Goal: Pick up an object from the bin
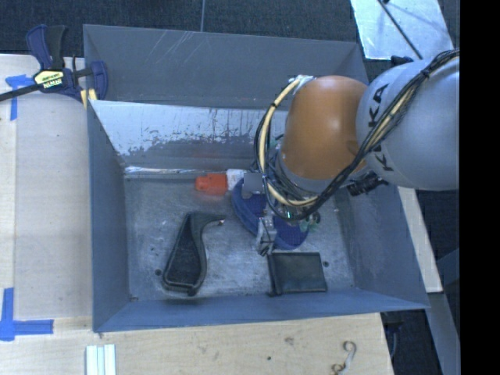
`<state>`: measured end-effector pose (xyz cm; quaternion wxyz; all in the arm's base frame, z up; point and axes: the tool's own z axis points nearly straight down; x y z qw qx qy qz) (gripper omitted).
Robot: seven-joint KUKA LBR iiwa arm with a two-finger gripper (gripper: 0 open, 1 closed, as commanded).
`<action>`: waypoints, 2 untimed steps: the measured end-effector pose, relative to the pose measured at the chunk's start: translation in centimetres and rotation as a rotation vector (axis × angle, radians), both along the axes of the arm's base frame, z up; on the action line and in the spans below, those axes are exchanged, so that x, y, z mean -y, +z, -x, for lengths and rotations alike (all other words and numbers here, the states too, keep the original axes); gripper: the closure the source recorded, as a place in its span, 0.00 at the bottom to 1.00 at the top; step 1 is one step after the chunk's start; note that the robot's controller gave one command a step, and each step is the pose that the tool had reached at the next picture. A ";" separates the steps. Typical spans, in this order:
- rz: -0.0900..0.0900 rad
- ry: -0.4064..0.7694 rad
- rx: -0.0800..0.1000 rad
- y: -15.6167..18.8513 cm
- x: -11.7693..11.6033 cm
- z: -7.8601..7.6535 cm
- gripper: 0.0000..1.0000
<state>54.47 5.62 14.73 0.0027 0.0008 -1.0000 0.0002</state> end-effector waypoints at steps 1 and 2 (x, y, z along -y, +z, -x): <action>0.000 0.142 0.013 1.5 1.2 -6.6 0.00; -0.002 0.065 0.004 -8.0 0.2 -7.3 0.00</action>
Offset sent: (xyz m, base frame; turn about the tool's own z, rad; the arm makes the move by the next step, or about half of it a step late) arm 0.0639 -0.0107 0.0136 -0.1423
